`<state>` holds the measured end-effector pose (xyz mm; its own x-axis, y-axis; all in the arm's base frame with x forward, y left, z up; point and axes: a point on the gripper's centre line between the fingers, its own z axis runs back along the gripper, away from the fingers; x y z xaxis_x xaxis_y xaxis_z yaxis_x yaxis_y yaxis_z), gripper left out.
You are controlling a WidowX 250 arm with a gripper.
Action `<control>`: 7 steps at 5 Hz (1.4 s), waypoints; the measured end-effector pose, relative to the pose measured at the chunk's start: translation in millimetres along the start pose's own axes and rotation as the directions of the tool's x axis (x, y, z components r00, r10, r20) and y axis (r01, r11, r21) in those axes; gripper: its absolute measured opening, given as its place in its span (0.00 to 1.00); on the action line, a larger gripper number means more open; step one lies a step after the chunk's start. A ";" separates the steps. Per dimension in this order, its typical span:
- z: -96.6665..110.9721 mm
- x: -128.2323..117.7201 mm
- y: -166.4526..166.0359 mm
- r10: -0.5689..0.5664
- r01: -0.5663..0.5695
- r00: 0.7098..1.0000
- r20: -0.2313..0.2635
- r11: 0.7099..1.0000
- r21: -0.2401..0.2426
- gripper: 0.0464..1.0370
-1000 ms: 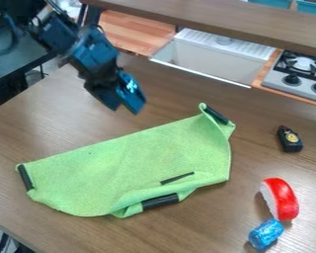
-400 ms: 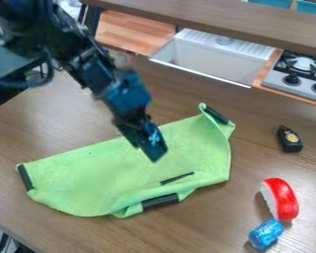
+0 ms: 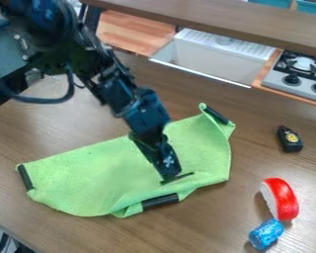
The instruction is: Unfold the cloth from the bottomright to the top left
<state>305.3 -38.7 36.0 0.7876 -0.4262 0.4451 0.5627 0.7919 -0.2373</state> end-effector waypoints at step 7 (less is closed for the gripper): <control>-18.3 3.3 -11.1 0.024 -0.026 0.996 0.084 0.999 0.032 0.12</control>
<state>306.3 -56.8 24.3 0.7769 -0.3693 0.5100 0.5335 0.8163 -0.2216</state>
